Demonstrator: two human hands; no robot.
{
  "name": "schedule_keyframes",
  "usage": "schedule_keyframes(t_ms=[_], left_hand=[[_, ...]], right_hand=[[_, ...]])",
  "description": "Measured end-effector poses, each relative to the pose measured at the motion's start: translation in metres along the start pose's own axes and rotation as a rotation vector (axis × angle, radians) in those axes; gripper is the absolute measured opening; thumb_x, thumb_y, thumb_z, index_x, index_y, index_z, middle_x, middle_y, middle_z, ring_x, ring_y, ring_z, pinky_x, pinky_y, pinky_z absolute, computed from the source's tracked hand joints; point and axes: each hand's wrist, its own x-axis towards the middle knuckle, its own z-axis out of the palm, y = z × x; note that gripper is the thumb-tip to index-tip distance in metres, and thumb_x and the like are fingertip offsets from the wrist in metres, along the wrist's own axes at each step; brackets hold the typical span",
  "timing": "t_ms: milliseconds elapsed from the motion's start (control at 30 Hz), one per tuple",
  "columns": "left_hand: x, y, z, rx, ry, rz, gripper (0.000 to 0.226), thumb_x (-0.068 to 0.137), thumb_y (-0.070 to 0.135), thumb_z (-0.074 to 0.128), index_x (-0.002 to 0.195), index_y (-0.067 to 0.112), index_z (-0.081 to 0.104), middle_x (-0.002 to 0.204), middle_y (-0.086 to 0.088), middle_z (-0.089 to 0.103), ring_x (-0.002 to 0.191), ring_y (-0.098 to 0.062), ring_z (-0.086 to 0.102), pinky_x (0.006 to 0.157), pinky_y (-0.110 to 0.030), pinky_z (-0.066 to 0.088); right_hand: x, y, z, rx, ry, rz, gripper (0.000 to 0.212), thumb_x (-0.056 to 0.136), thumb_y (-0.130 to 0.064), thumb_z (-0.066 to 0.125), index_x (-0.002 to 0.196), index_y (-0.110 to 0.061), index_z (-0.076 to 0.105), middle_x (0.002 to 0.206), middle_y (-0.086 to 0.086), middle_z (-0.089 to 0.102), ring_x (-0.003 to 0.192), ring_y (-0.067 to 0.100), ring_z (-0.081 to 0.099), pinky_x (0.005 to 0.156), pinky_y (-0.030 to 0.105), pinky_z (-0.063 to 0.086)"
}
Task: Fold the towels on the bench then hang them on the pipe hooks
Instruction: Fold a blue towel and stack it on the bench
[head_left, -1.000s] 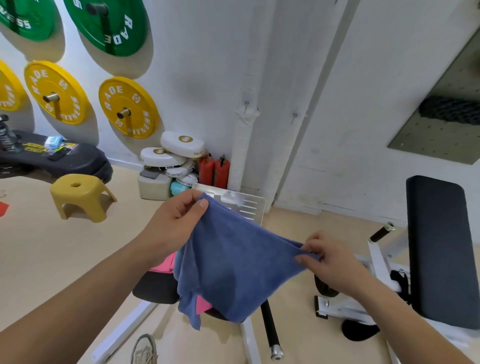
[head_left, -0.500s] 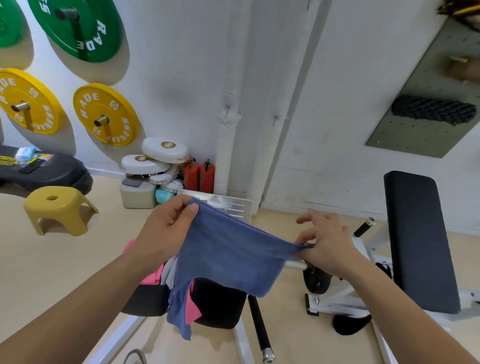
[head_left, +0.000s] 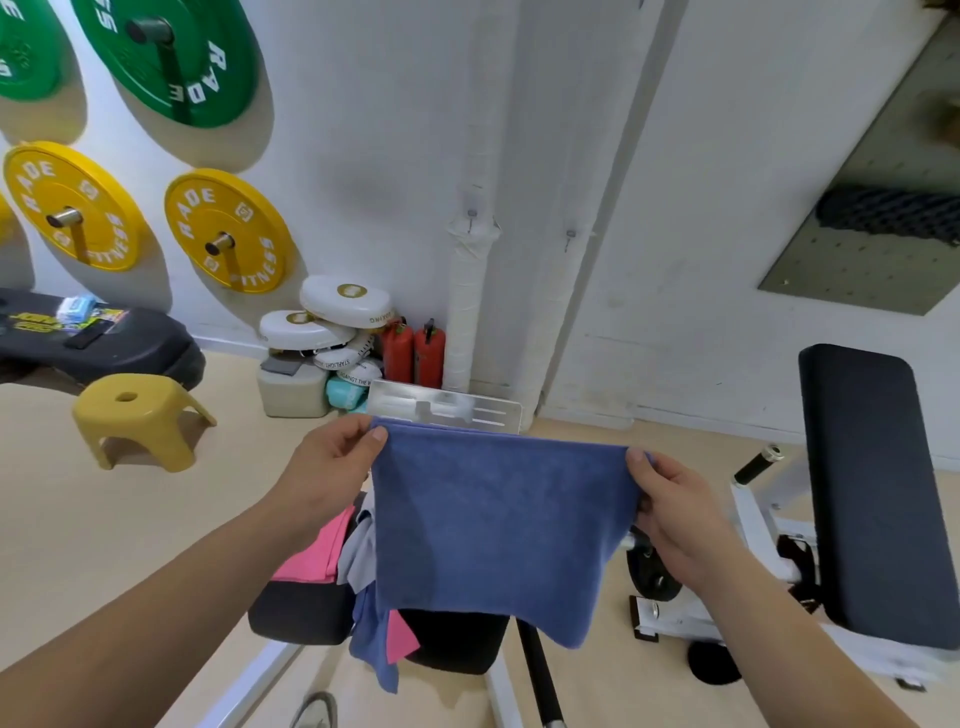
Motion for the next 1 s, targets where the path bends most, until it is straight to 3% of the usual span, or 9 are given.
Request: schedule_keyframes(t_ms=[167,333,400,467,533,600,700,833,1000], left_hand=[[0.041,0.011,-0.013,-0.035,-0.001,0.032,0.022,0.106,0.018,0.049,0.101,0.015,0.071,0.091,-0.001,0.069,0.082,-0.017,0.061,0.065,-0.027,0.058],[0.057,-0.002,-0.026,-0.133,-0.037,0.031,0.022,0.107,0.013,0.047,0.106,0.008,0.068,0.103,-0.007,0.071,0.094,-0.018,0.070,0.087,-0.028,0.060],[0.056,-0.017,-0.028,-0.120,-0.055,0.014,0.021,0.107,0.013,0.048,0.108,0.010,0.069,0.108,-0.008,0.074,0.101,-0.018,0.072,0.091,-0.027,0.059],[0.054,-0.042,-0.026,-0.023,-0.071,-0.010,0.020,0.106,0.014,0.049,0.105,0.012,0.068,0.103,-0.012,0.073,0.097,-0.019,0.072,0.092,-0.037,0.060],[0.046,-0.076,-0.023,0.103,-0.113,-0.033,0.019,0.106,0.018,0.049,0.099,0.016,0.067,0.094,-0.018,0.070,0.086,-0.027,0.069,0.091,-0.052,0.056],[0.035,-0.115,-0.016,0.256,-0.150,-0.081,0.020,0.105,0.025,0.049,0.093,0.020,0.064,0.084,-0.017,0.067,0.078,-0.034,0.064,0.085,-0.056,0.057],[0.010,-0.150,-0.008,0.340,-0.171,-0.156,0.021,0.106,0.018,0.046,0.090,0.013,0.059,0.079,-0.016,0.063,0.071,-0.023,0.054,0.072,-0.041,0.052],[-0.014,-0.173,-0.012,0.391,-0.194,-0.171,0.022,0.105,0.013,0.047,0.085,0.017,0.056,0.071,0.003,0.055,0.065,-0.013,0.049,0.060,-0.024,0.039],[-0.009,-0.179,-0.019,0.468,-0.211,-0.140,0.027,0.106,0.018,0.048,0.081,0.027,0.052,0.069,0.005,0.057,0.062,-0.006,0.050,0.056,-0.019,0.036]], right_hand=[[0.033,-0.018,0.030,-0.187,0.107,-0.164,0.024,0.107,-0.020,0.050,0.106,-0.015,0.073,0.102,0.006,0.075,0.099,0.025,0.067,0.079,0.036,0.054],[0.034,-0.024,0.039,-0.316,0.116,-0.271,0.023,0.105,-0.016,0.051,0.101,-0.025,0.072,0.096,0.001,0.073,0.092,0.017,0.066,0.072,0.028,0.047],[0.036,-0.003,0.037,-0.363,0.063,-0.237,0.028,0.104,-0.015,0.054,0.094,-0.033,0.074,0.092,0.001,0.073,0.090,0.018,0.066,0.078,0.029,0.050],[0.040,0.027,0.033,-0.417,0.014,-0.164,0.028,0.103,-0.017,0.057,0.094,-0.036,0.076,0.093,0.003,0.073,0.090,0.026,0.067,0.084,0.037,0.052],[0.042,0.060,0.031,-0.497,-0.046,-0.076,0.028,0.103,-0.015,0.056,0.097,-0.035,0.075,0.089,0.003,0.068,0.086,0.029,0.063,0.079,0.035,0.049],[0.038,0.093,0.030,-0.588,-0.109,0.005,0.027,0.104,-0.013,0.053,0.101,-0.031,0.072,0.083,0.003,0.061,0.079,0.022,0.054,0.069,0.026,0.042],[0.023,0.133,0.029,-0.674,-0.215,0.128,0.025,0.105,-0.014,0.050,0.100,-0.027,0.070,0.089,0.002,0.066,0.085,0.019,0.057,0.073,0.027,0.042],[0.012,0.155,0.029,-0.703,-0.298,0.277,0.023,0.103,-0.014,0.050,0.093,-0.018,0.070,0.090,0.004,0.065,0.083,0.016,0.054,0.075,0.030,0.040],[0.021,0.162,0.037,-0.682,-0.299,0.245,0.021,0.105,-0.020,0.048,0.093,-0.016,0.066,0.093,0.007,0.065,0.087,0.021,0.060,0.084,0.037,0.049]])
